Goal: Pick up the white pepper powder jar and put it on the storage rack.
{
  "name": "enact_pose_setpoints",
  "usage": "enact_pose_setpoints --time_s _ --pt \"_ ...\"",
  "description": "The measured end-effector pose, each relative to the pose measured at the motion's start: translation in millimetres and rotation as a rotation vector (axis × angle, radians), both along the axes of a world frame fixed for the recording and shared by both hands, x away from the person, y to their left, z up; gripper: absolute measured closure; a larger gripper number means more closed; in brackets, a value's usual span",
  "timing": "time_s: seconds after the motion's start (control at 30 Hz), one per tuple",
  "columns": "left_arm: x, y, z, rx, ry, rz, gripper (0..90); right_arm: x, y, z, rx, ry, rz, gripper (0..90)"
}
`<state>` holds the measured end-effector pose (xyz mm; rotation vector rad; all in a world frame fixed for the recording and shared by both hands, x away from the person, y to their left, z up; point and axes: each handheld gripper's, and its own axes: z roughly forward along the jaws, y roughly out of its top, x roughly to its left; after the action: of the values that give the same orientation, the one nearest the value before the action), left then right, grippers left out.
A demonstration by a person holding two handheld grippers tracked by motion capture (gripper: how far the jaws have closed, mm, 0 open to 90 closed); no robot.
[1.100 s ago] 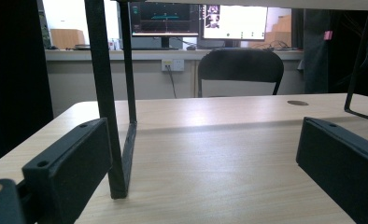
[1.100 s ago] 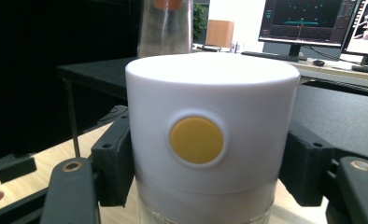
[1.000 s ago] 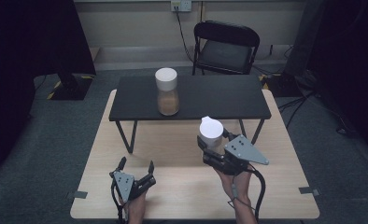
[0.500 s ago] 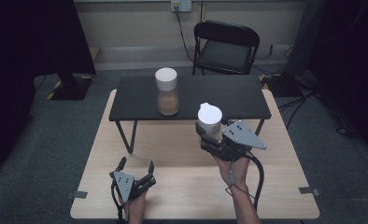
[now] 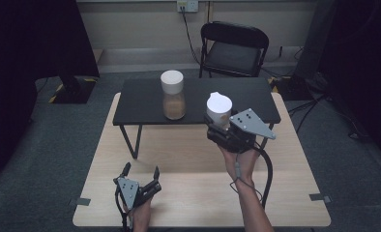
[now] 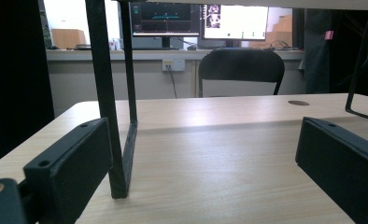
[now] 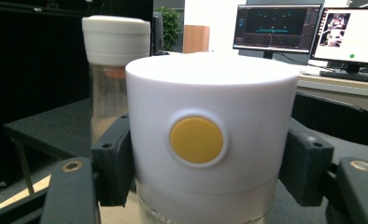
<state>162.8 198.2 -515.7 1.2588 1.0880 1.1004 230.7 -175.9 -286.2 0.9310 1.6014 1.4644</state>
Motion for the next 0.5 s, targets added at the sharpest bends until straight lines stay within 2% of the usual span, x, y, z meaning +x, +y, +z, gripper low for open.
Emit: enact_pose_setpoints --time_s 0.1,0.23,0.5 --pt "0.0 0.0 0.0 0.000 0.000 0.000 3.4 3.5 5.0 6.0 0.001 0.002 -0.011 30.1" --pt "0.0 0.1 0.1 0.000 0.000 -0.001 3.3 4.1 16.9 12.2 0.002 -0.003 -0.054 30.1" --pt "0.0 0.1 0.0 0.000 0.000 -0.001 3.3 20.1 21.0 21.1 0.040 0.023 -0.062 30.2"
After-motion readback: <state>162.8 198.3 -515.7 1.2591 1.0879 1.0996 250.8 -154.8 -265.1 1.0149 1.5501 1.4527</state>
